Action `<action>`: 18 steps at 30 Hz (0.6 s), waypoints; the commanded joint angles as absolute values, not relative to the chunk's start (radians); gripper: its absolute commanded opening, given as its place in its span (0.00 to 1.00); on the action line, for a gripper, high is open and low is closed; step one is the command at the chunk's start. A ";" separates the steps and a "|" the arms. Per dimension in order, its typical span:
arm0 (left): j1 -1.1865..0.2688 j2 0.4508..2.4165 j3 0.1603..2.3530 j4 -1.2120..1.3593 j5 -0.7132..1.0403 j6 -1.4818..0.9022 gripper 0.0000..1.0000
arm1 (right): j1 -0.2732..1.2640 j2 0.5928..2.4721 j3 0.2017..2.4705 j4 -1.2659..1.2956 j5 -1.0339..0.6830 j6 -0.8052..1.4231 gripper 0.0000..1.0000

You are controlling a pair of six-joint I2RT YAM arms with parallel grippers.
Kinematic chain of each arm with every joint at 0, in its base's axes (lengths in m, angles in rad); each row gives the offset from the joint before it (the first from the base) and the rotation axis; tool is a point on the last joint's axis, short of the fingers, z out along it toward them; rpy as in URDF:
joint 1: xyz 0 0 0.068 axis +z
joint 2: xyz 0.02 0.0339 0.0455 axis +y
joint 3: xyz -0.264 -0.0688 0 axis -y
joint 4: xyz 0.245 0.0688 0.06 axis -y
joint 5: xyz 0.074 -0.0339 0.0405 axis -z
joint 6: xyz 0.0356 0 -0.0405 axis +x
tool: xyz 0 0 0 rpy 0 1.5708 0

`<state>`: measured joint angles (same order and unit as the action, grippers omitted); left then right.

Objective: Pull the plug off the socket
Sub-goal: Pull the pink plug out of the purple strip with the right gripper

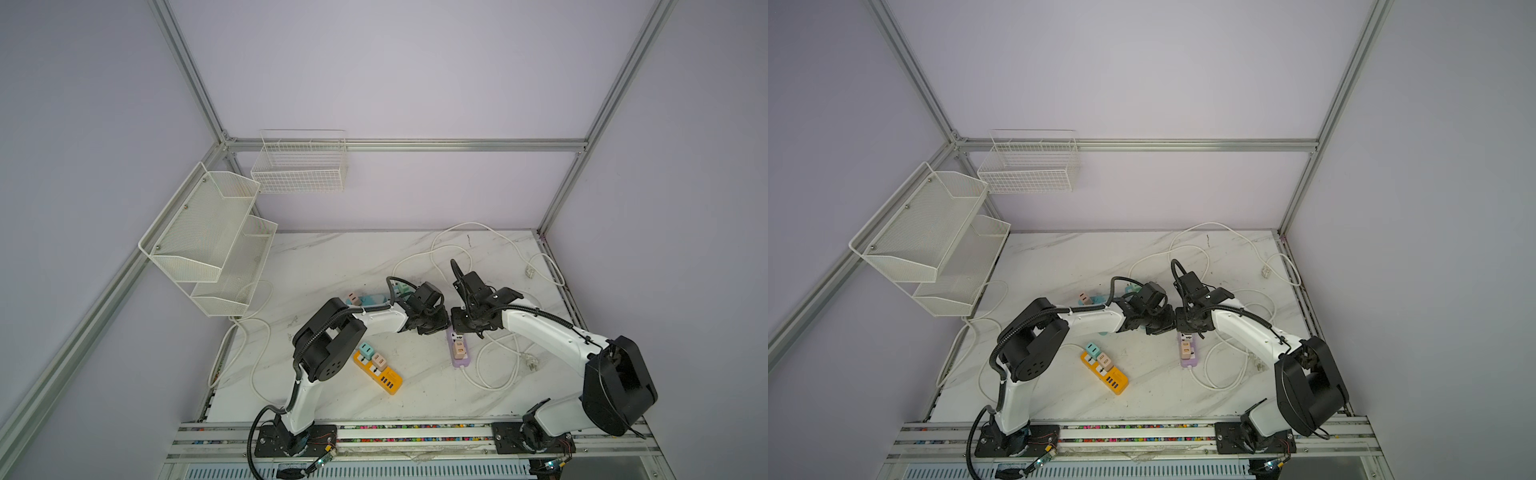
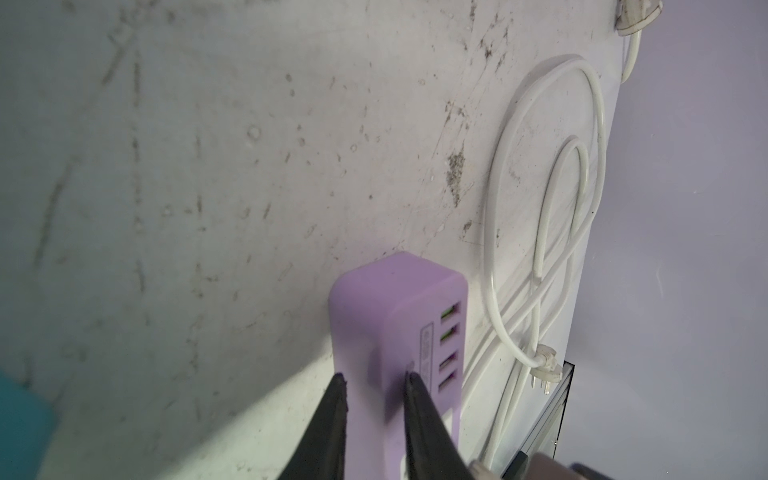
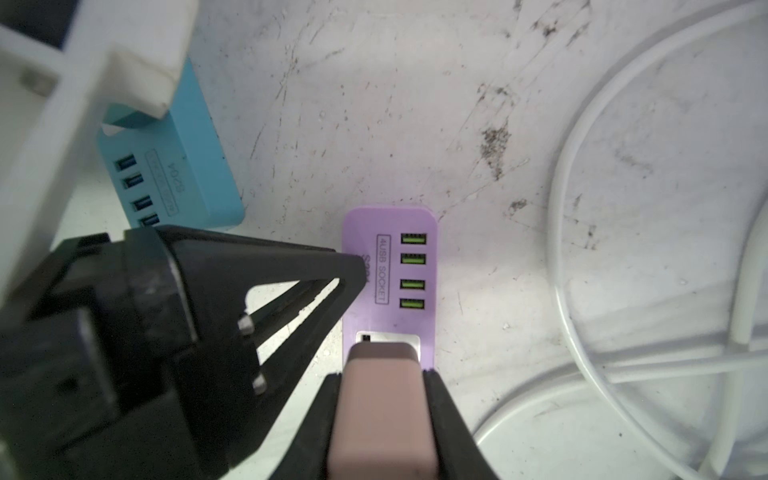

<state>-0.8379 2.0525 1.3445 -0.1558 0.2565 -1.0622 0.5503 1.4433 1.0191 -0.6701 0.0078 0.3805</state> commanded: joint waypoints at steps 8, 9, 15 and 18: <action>-0.841 2.001 1.512 -0.285 0.210 -0.992 0.26 | 0.465 1.301 1.046 -0.689 -0.014 0.411 0.16; -0.839 1.991 1.518 -0.292 0.199 -0.983 0.27 | 0.449 1.287 1.046 -0.683 -0.027 0.408 0.16; -0.824 1.927 1.520 -0.297 0.175 -0.958 0.29 | 0.357 1.251 1.037 -0.606 -0.117 0.418 0.16; -0.816 1.885 1.508 -0.296 0.167 -0.943 0.30 | 0.300 1.242 1.002 -0.516 -0.228 0.437 0.17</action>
<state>-0.8291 1.9675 1.4384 -0.3038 0.1909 -0.9840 0.3405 1.2640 1.0164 -0.6117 -0.1184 0.4103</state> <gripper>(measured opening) 0.300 0.299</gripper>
